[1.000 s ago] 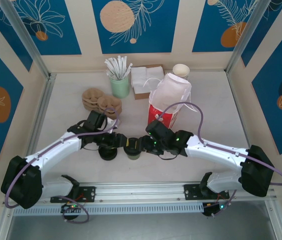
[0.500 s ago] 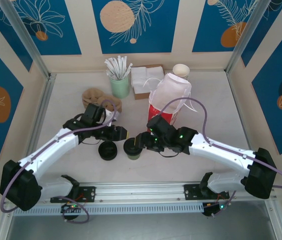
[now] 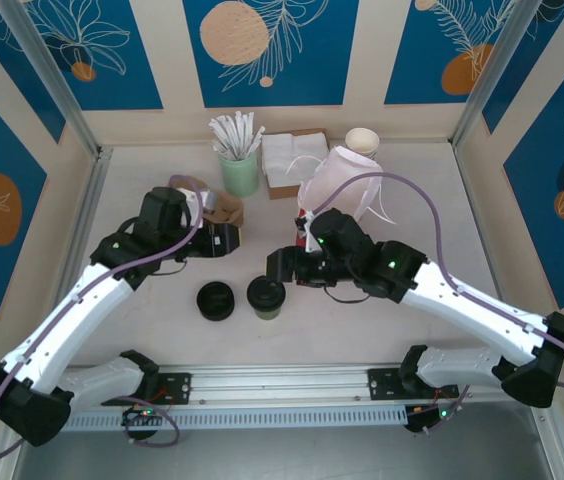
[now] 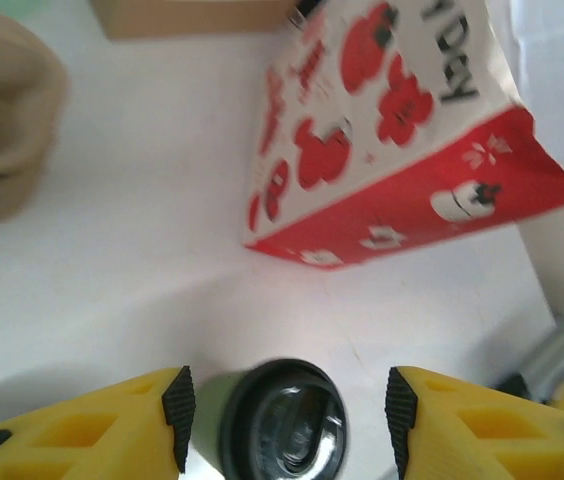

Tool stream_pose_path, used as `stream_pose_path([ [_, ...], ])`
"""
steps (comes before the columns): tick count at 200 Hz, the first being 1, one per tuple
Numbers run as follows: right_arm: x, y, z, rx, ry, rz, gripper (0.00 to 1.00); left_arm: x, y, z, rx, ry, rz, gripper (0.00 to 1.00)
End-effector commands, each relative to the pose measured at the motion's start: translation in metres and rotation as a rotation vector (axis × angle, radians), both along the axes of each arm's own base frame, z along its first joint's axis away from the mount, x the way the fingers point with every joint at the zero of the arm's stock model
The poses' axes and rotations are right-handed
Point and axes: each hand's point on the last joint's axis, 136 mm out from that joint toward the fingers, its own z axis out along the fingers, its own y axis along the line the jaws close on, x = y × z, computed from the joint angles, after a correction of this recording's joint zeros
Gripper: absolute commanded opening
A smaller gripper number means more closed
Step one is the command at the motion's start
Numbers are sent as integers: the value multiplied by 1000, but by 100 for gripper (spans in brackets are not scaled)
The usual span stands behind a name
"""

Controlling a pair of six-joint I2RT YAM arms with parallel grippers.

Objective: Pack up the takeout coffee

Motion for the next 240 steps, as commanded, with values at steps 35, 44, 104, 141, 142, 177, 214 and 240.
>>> stream_pose_path([
  [35,-13,-38,66,34,-83,10,56,35,61,14,62,-86,391,64],
  [44,-15,-44,72,49,-90,5,55,39,67,10,61,-65,435,65],
  [104,-15,-83,90,121,-103,-44,55,59,93,-27,-25,61,697,66],
  [141,-11,-104,94,152,-106,-80,55,77,100,-44,-48,104,765,65],
  [142,-11,-104,94,154,-106,-78,55,77,100,-44,-49,105,766,65],
  [177,-7,-112,97,206,-83,-78,55,96,97,-57,-78,150,789,63],
  [214,-2,-118,92,226,-49,-84,55,114,86,-80,-88,215,792,60],
  [240,1,-122,90,241,-32,-98,55,126,79,-93,-89,250,786,57],
])
